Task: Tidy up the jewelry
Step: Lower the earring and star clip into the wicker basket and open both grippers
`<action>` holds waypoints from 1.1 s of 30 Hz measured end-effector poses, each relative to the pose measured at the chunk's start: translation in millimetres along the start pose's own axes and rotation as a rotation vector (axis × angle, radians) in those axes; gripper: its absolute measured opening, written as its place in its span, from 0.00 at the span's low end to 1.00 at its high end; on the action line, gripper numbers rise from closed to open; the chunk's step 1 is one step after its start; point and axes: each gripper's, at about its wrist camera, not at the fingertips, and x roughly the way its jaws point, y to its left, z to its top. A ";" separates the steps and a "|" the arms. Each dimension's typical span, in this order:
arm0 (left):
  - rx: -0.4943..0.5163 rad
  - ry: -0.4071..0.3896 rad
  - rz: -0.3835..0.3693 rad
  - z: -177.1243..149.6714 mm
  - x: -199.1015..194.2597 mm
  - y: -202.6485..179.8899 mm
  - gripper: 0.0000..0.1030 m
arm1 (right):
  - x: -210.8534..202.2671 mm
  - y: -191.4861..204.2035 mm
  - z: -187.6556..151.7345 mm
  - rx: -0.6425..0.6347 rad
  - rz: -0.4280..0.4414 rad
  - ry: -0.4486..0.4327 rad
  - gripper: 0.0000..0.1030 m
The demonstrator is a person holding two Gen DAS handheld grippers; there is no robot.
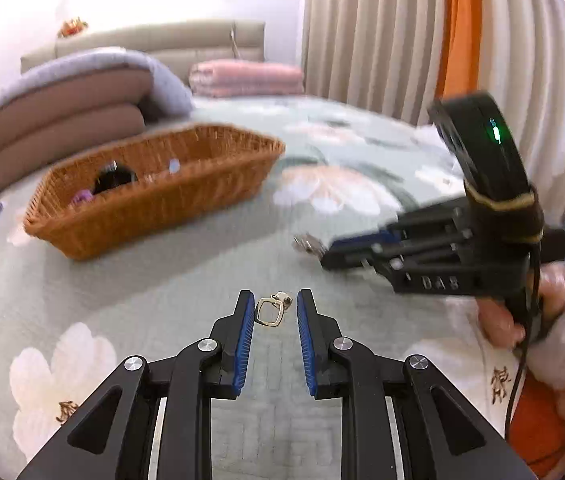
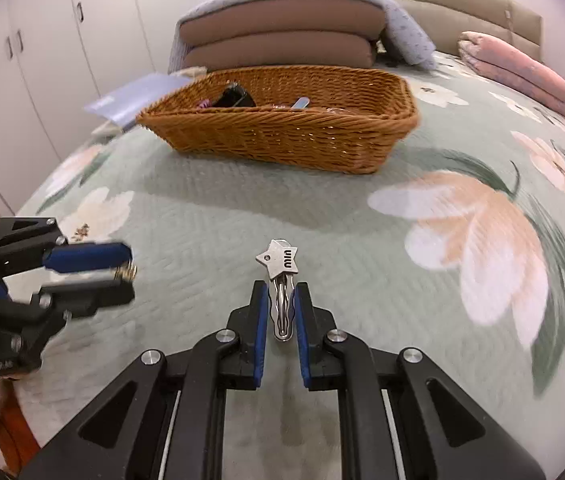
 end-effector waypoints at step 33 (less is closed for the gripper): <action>-0.272 -0.183 0.079 116.3 80.6 123.2 0.21 | 39.4 -43.0 142.7 0.204 -0.031 -0.270 0.14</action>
